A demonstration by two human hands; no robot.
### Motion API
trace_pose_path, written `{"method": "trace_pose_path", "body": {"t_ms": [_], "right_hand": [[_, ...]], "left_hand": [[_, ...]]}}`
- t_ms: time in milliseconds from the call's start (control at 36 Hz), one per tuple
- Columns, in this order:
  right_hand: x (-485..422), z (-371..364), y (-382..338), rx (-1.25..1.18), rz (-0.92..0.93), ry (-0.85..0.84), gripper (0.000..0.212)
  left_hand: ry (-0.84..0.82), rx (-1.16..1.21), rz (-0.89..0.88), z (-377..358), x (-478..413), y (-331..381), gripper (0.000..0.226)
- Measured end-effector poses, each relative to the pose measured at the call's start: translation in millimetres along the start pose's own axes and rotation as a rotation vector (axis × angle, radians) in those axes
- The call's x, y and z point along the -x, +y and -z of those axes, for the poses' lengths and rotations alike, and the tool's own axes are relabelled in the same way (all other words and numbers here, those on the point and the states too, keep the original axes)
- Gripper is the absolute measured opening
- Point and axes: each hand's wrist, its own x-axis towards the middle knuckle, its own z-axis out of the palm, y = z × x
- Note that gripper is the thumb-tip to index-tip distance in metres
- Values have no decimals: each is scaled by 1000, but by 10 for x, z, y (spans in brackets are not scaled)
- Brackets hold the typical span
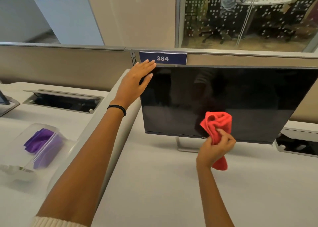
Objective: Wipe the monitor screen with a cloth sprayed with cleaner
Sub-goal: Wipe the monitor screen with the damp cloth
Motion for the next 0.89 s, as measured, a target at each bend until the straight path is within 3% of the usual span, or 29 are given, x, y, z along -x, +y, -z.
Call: {"method": "trace_pose_path", "body": {"t_ms": [139, 333, 444, 611, 722, 778, 889], "right_hand": [[54, -190, 89, 63, -65, -174, 22], [237, -368, 32, 132, -52, -286, 28], [382, -351, 12, 80, 135, -634, 39], [677, -537, -77, 141, 324, -644, 21], [738, -605, -13, 153, 556, -818, 18], [779, -657, 8, 223, 762, -918, 25], [809, -731, -66, 203, 957, -1040, 33]], "left_hand": [[11, 10, 18, -1, 21, -49, 40], [86, 54, 43, -73, 28, 2, 38], [122, 67, 50, -94, 29, 37, 37], [149, 87, 48, -90, 21, 55, 37], [171, 96, 53, -118, 12, 48, 36], [182, 97, 60, -135, 18, 46, 36], [190, 106, 69, -147, 27, 51, 36]]}}
